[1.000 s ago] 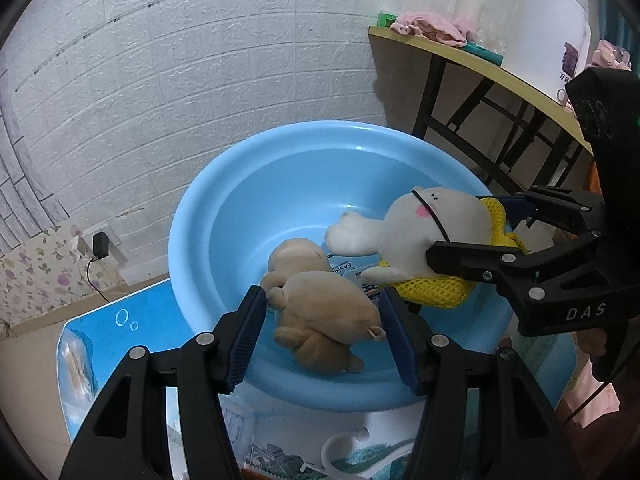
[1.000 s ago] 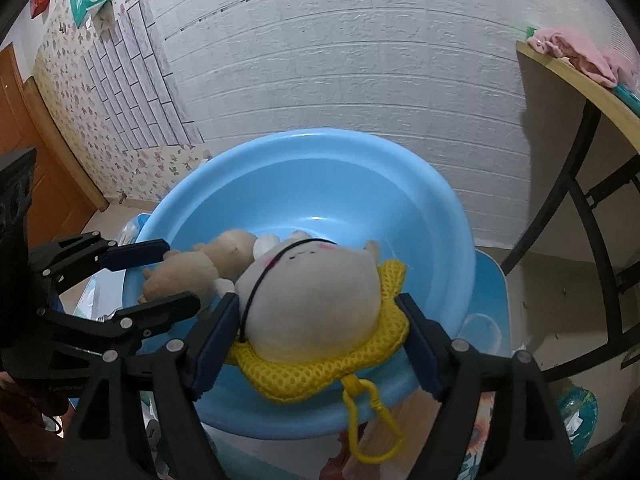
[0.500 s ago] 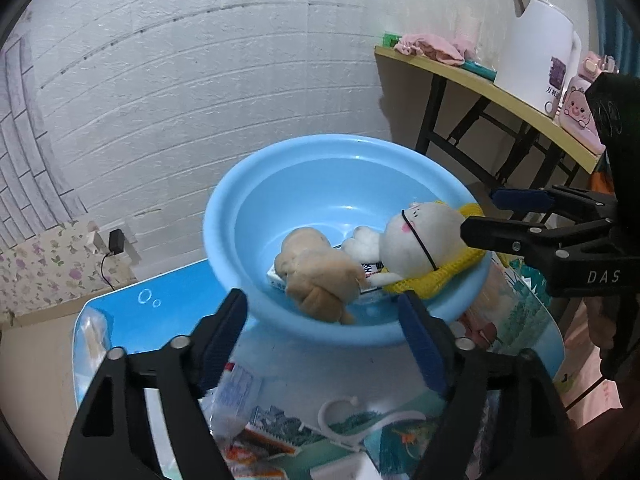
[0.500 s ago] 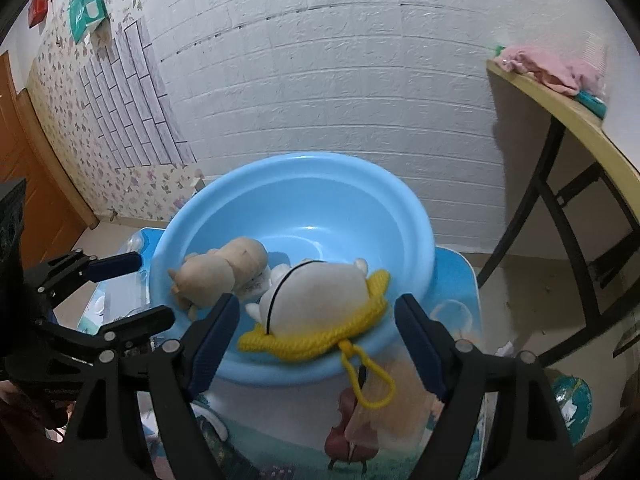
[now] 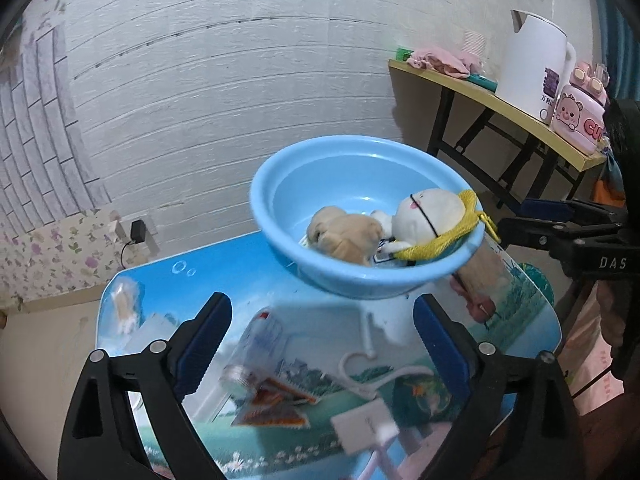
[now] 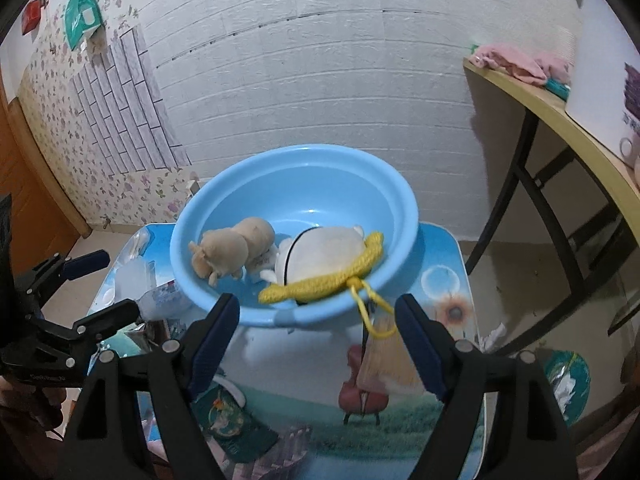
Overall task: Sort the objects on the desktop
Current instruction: 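Carry both plush toys over the basin and release them inside, then grasp the candy bag with the left gripper while the right grasps the toothpick box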
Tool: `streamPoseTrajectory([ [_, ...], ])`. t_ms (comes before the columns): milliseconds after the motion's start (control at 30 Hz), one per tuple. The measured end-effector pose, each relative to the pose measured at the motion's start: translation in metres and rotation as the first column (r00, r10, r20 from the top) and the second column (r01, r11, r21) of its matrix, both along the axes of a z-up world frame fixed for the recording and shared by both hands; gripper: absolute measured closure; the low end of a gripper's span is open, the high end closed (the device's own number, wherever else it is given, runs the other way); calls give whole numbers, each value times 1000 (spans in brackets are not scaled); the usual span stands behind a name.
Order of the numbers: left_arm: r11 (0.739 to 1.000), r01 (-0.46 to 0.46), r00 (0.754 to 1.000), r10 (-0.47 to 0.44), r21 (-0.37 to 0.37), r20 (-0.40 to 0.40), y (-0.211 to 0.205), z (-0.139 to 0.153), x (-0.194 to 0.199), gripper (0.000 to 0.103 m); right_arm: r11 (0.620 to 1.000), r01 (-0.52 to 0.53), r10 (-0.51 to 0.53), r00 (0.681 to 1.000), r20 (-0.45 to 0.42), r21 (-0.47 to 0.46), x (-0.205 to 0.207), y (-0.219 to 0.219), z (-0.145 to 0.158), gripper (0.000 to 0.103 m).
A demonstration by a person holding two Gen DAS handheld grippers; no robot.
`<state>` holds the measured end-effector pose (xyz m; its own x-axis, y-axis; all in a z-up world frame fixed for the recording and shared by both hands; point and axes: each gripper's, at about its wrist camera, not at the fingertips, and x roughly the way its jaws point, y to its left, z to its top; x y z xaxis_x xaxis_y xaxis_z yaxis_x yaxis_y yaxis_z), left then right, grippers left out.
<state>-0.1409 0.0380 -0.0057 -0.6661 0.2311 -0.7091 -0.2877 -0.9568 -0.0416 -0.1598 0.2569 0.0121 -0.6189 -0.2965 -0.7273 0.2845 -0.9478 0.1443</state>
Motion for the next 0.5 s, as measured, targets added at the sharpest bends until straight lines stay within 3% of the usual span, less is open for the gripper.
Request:
streamPoseTrajectory([
  [500, 996, -83, 997, 83, -32, 7, -28, -10, 35, 4, 1000, 17, -17, 1000, 22, 11, 27, 8, -17, 22],
])
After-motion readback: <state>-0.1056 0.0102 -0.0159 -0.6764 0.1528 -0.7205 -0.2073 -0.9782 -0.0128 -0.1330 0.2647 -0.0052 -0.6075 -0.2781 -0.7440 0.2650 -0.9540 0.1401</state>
